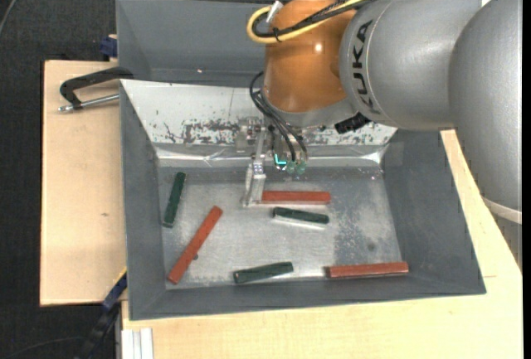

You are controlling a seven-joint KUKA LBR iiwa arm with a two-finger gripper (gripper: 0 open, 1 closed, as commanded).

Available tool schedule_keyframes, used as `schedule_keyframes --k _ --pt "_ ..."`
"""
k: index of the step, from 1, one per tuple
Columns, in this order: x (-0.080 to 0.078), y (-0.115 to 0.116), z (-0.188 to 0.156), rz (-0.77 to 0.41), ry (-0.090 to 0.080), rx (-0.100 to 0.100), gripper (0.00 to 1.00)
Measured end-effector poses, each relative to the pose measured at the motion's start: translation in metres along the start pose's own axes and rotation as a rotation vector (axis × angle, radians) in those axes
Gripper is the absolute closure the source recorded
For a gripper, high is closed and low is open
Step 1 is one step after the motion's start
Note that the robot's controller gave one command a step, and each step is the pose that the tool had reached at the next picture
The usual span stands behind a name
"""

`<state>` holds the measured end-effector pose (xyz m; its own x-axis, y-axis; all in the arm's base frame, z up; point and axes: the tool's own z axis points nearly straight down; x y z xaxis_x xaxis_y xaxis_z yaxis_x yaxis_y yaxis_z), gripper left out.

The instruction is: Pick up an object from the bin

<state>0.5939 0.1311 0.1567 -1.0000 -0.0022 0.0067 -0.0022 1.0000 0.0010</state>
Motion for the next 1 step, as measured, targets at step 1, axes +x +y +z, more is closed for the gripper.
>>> schedule_keyframes --k 1 --pt "0.0157 -0.1081 0.0902 -0.078 0.0 0.004 0.0"
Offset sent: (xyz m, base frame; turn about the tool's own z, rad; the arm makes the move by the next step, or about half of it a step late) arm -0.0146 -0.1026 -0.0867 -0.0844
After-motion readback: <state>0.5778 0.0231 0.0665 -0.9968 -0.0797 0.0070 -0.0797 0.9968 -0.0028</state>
